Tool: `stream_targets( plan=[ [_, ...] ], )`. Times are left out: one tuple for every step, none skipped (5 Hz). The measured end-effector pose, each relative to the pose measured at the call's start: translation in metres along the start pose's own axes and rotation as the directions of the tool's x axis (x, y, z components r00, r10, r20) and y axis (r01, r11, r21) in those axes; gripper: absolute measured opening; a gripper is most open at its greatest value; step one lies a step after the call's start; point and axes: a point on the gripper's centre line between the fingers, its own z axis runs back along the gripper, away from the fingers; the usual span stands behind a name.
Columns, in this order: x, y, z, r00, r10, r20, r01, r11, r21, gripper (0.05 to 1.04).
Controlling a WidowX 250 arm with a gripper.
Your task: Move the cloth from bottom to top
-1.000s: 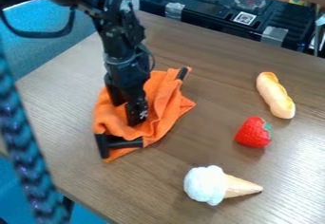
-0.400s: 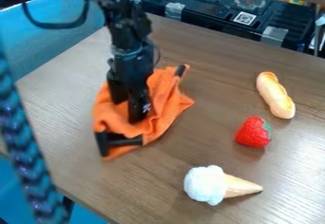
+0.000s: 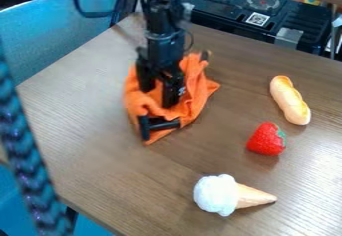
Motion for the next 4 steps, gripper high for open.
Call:
stream_targets(
  plan=[
    [0.022, -0.003, 0.002, 1.000, -0.003, 0.010, 0.003, 1.000, -0.004, 0.999],
    [0.032, -0.007, 0.006, 0.999, -0.029, 0.024, 0.029, 1.000, -0.001, 0.999],
    [0.028, -0.014, 0.002, 0.998, -0.063, 0.019, 0.064, 0.998, -0.013, 0.999],
    [0.022, -0.024, 0.031, 0.994, -0.078, 0.078, 0.082, 0.995, -0.050, 0.999]
  ],
)
